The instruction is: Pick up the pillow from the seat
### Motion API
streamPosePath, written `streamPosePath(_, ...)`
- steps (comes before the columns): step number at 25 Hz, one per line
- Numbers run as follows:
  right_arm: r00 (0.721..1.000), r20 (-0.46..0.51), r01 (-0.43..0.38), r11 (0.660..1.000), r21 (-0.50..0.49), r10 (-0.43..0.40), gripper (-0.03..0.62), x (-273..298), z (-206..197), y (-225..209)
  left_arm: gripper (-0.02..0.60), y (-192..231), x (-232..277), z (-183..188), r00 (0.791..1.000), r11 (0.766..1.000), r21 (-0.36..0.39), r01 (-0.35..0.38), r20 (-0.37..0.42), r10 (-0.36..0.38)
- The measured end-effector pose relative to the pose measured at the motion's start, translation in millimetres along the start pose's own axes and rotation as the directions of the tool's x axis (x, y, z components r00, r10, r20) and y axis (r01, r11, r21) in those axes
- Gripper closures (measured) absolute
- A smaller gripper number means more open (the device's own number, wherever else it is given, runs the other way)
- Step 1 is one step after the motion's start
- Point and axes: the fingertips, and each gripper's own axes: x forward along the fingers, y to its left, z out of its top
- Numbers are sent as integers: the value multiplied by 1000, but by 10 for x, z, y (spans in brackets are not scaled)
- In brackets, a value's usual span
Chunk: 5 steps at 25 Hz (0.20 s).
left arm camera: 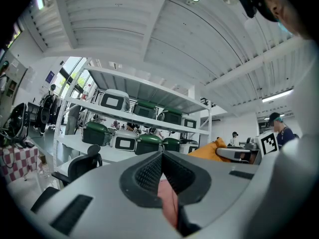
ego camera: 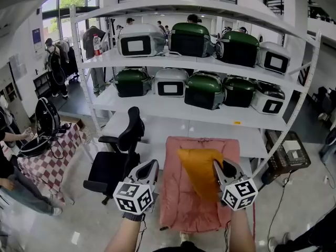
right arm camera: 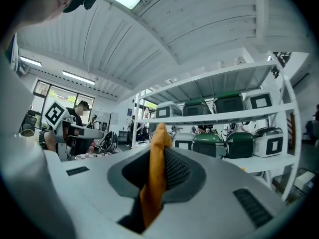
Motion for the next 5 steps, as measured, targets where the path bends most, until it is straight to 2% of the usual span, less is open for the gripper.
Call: streamPosePath(5,1000,-1,0,1000,-2,0,546,-29,-6,27,583,-19,-22,-14,1000,1000,-3,4,-3,-4)
